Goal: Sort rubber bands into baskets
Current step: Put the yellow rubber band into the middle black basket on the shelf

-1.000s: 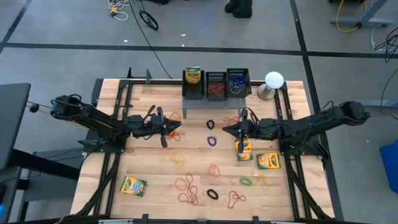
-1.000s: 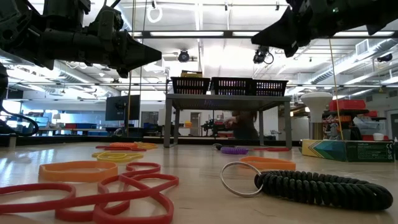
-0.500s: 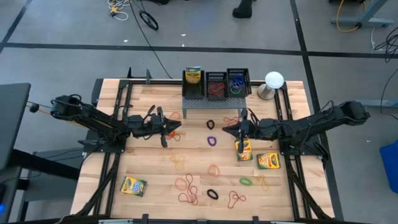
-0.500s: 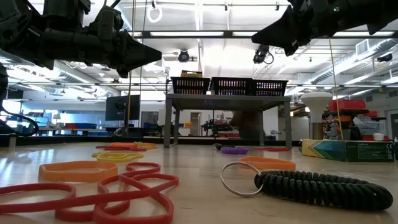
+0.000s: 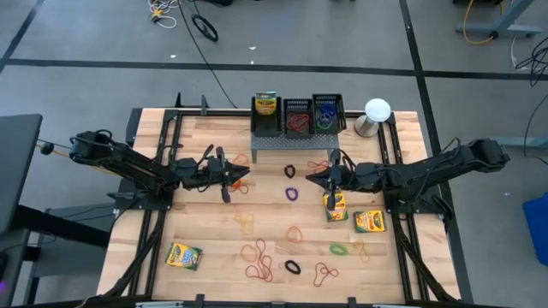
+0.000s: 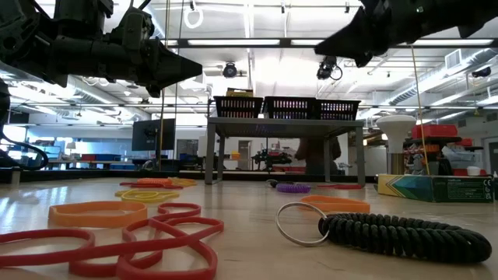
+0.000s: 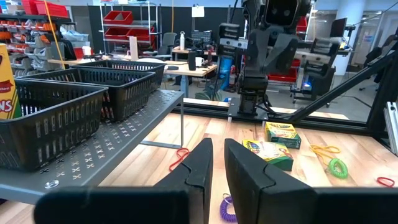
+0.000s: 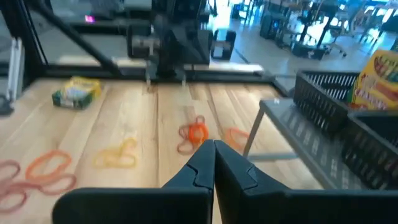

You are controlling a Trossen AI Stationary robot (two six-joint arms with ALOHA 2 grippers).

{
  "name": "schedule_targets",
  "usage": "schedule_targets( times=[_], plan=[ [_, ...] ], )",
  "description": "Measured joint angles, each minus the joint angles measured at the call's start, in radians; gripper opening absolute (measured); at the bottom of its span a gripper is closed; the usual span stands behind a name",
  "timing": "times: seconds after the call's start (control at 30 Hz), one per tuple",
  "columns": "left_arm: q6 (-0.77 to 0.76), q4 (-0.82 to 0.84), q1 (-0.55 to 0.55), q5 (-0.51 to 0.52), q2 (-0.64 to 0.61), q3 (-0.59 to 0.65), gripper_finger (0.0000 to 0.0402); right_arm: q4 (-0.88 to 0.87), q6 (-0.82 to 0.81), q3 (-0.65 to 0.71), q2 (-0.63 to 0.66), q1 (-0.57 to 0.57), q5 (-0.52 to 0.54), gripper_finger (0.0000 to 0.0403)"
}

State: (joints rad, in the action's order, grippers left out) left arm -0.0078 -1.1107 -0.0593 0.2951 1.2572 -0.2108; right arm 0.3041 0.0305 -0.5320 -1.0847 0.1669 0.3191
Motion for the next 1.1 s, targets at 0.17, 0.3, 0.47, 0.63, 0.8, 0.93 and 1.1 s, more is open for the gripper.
schedule_targets(
  times=[0.17, 0.3, 0.47, 0.63, 0.8, 0.93, 1.1],
  plan=[
    [0.000, 0.000, 0.000, 0.000, 0.000, 0.000, 0.0046, -0.390, -0.147, -0.119, -0.018, 0.011, 0.064, 0.0005],
    [0.000, 0.000, 0.000, 0.000, 0.000, 0.000, 0.0046, -0.631, -0.244, -0.228, -0.094, 0.077, 0.100, 0.0002],
    [0.000, 0.000, 0.000, 0.000, 0.000, 0.000, 0.0046, -0.688, -0.252, -0.299, -0.239, 0.159, 0.062, 0.0005],
    [0.000, 0.000, 0.000, 0.000, 0.000, 0.000, 0.0046, -0.793, -0.284, -0.388, -0.338, 0.204, 0.049, 0.0026],
    [0.000, 0.000, 0.000, 0.000, 0.000, 0.000, 0.0046, -0.932, -0.305, -0.493, -0.399, 0.234, 0.061, 0.0042],
    [0.000, 0.000, 0.000, 0.000, 0.000, 0.000, 0.0046, -1.034, -0.340, -0.565, -0.458, 0.278, 0.065, 0.0045],
    [0.000, 0.002, 0.000, 0.000, 0.000, 0.000, 0.0046, -1.204, -0.472, -0.651, -0.545, 0.357, 0.038, 0.0059]
  ],
)
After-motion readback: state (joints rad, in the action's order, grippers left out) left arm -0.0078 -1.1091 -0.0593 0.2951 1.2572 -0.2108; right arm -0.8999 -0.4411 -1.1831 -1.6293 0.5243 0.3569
